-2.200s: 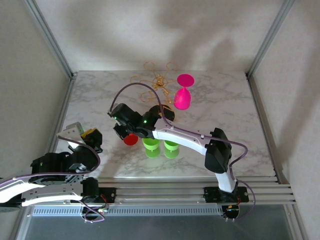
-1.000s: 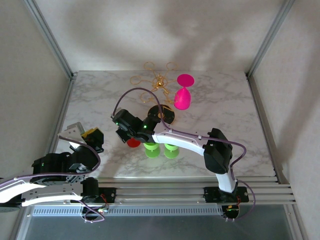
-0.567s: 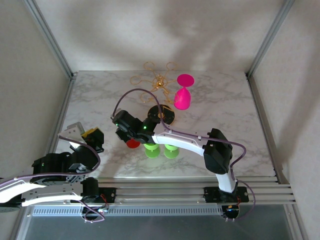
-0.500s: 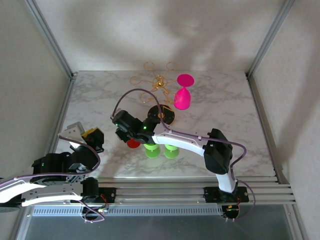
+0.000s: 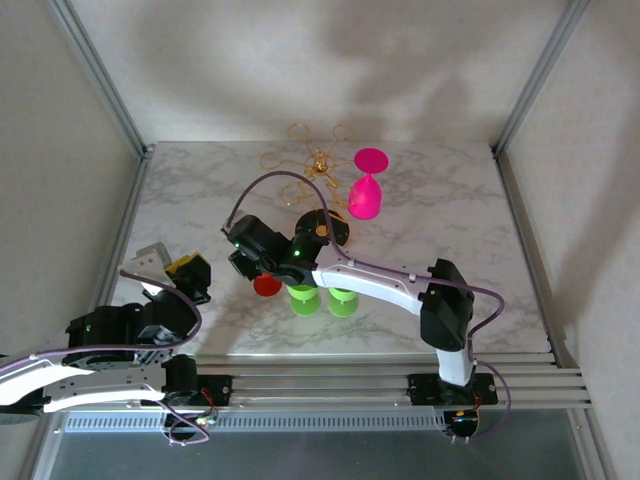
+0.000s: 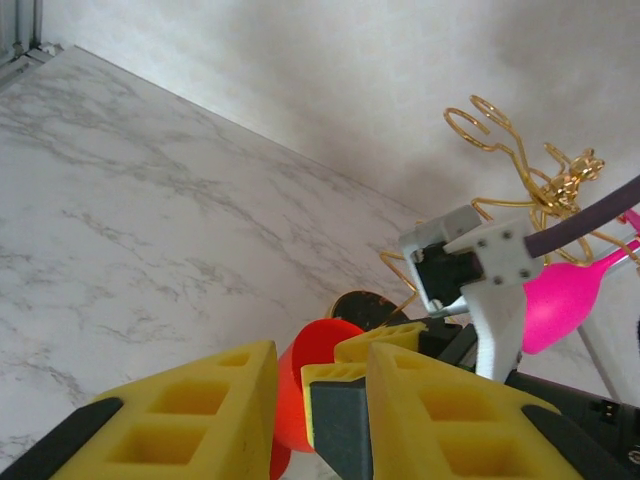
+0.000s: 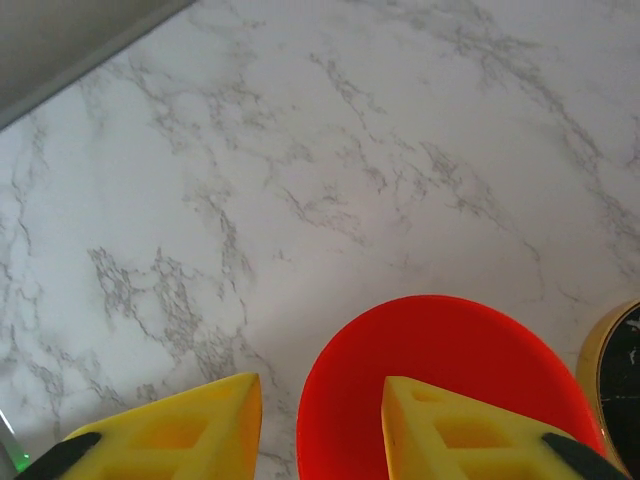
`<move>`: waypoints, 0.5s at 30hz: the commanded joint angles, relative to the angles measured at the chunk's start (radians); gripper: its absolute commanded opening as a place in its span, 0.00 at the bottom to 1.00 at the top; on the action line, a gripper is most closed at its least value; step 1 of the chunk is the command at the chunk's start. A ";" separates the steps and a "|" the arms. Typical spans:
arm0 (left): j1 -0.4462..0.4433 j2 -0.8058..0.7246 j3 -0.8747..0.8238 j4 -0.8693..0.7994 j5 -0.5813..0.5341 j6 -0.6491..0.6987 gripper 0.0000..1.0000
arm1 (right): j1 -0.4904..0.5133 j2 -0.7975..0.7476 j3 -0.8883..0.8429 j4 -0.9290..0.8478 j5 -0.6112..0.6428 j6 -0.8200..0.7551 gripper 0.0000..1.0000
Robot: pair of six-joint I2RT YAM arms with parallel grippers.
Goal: Take the wine glass off the wine glass rack
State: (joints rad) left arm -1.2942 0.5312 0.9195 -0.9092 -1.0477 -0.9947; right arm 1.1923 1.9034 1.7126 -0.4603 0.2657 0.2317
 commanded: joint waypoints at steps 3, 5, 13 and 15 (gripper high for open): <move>0.006 0.009 -0.010 0.064 -0.012 0.043 0.29 | 0.015 -0.084 0.016 -0.001 0.003 0.010 0.38; 0.006 0.012 -0.010 0.090 -0.002 0.073 0.29 | 0.016 -0.111 0.015 -0.007 -0.004 0.017 0.38; 0.006 0.077 -0.001 0.233 0.102 0.274 0.29 | 0.022 -0.281 -0.037 -0.051 -0.038 0.055 0.39; 0.006 0.095 0.002 0.262 0.130 0.303 0.29 | 0.023 -0.328 -0.045 -0.081 -0.043 0.070 0.40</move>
State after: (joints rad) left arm -1.2942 0.6052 0.9195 -0.7197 -0.9783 -0.7902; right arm 1.1995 1.6478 1.6859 -0.4934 0.2352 0.2672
